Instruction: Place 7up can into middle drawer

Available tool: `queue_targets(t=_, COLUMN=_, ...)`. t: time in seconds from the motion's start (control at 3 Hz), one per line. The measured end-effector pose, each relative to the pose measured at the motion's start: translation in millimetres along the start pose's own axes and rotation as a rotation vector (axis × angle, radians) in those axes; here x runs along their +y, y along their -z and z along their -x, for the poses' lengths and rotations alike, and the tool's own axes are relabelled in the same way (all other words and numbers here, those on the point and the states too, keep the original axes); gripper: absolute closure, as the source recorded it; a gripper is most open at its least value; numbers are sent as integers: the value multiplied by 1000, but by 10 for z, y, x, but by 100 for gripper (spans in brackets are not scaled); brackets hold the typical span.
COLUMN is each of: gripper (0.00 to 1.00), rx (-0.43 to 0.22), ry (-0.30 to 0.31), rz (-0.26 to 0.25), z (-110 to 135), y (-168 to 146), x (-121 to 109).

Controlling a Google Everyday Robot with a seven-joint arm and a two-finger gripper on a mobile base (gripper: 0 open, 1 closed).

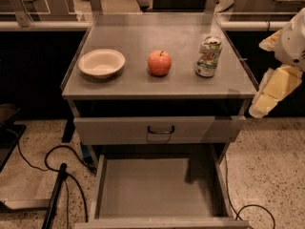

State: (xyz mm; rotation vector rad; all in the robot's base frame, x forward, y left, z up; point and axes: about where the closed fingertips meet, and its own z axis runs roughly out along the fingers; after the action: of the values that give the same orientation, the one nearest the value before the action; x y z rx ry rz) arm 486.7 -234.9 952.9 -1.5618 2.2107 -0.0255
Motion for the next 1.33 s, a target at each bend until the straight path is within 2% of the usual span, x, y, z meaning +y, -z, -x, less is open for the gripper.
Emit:
queue_targets(t=0.33, gripper=0, rx=-30, ry=-31, rz=-10, z=-51, y=-192, x=-182)
queue_targets(t=1.0, gripper=0, rx=-48, ry=-33, rz=-14, z=-55, y=-231, x=-197)
queue_targets(t=1.33, gripper=0, rx=-133, ry=-121, rz=-52, z=-235, y=-386, x=-436)
